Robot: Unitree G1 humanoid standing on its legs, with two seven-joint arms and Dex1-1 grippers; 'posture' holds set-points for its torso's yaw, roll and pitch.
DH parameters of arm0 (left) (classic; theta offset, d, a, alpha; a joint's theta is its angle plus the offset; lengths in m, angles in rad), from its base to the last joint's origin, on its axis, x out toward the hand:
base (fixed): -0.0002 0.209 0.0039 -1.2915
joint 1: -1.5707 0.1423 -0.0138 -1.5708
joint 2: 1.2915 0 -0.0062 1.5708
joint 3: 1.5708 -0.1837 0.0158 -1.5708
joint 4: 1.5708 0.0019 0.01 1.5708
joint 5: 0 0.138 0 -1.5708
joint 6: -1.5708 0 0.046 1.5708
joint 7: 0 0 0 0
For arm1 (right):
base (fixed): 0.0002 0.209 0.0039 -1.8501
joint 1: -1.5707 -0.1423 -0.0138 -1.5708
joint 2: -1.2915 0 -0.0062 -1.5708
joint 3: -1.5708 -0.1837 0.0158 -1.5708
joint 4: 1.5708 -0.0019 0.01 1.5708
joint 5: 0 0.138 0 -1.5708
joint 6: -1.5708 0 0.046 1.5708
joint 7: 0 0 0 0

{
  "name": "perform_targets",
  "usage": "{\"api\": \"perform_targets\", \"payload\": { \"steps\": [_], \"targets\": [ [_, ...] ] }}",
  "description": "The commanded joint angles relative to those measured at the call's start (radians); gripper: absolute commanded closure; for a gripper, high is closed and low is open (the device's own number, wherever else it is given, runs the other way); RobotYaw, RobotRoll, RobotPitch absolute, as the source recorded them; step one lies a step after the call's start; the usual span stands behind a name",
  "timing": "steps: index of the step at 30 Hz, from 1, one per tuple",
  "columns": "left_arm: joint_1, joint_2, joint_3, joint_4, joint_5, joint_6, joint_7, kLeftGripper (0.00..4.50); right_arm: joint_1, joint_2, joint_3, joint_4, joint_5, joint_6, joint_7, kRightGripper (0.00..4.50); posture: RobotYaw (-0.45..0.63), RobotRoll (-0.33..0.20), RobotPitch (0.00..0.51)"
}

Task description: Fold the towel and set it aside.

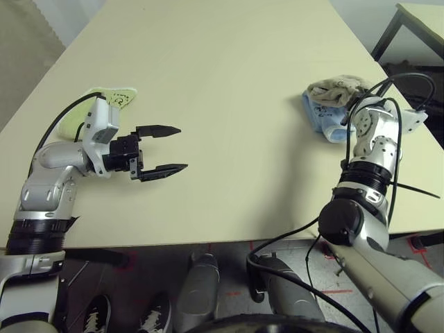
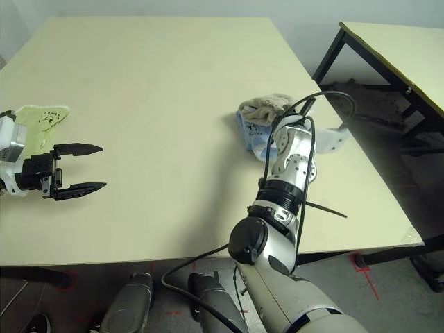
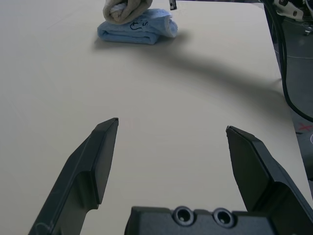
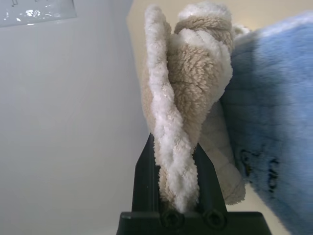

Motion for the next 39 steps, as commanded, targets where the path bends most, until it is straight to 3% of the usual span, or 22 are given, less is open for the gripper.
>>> {"api": "perform_targets", "payload": {
  "steps": [1,5,14,21,26,31,34,39],
  "targets": [
    [0.001,0.008,0.004,0.006,0.009,-0.01,-0.006,0.0,0.025,-0.013,0.034,0.008,-0.005,0.032,-0.036,4.48,0.12,0.0,0.136],
    [-0.01,0.007,0.002,0.014,0.01,-0.012,-0.006,0.0,0.061,-0.039,0.069,-0.01,-0.013,0.106,-0.084,3.34,0.12,0.0,0.138],
    [-0.021,0.0,-0.007,0.022,0.012,-0.018,-0.005,0.0,0.154,-0.089,0.11,-0.165,0.01,0.267,-0.27,0.04,0.11,0.0,0.141],
    [-0.025,-0.011,-0.014,0.02,0.013,-0.018,-0.002,0.0,0.222,-0.124,0.132,-0.303,0.015,0.354,-0.429,0.04,0.11,0.0,0.145],
    [-0.015,-0.009,-0.014,0.023,0.018,-0.024,-0.004,0.0,0.257,-0.227,0.143,-0.344,-0.026,0.387,-0.433,0.04,0.11,0.0,0.146],
    [0.021,-0.006,0.002,0.018,0.023,-0.027,0.02,0.0,0.336,-0.378,0.319,-0.445,-0.172,0.472,-0.232,0.04,0.1,0.0,0.15],
    [0.065,-0.016,0.045,-0.012,0.01,0.029,0.12,0.0,0.397,-0.456,0.492,-0.564,-0.307,0.466,-0.017,0.04,0.09,0.0,0.154],
    [0.201,-0.093,0.181,-0.106,-0.016,0.1,0.372,0.0,0.599,-0.477,0.703,-0.741,-0.46,0.391,0.273,0.04,0.09,0.0,0.163]
  ]
}}
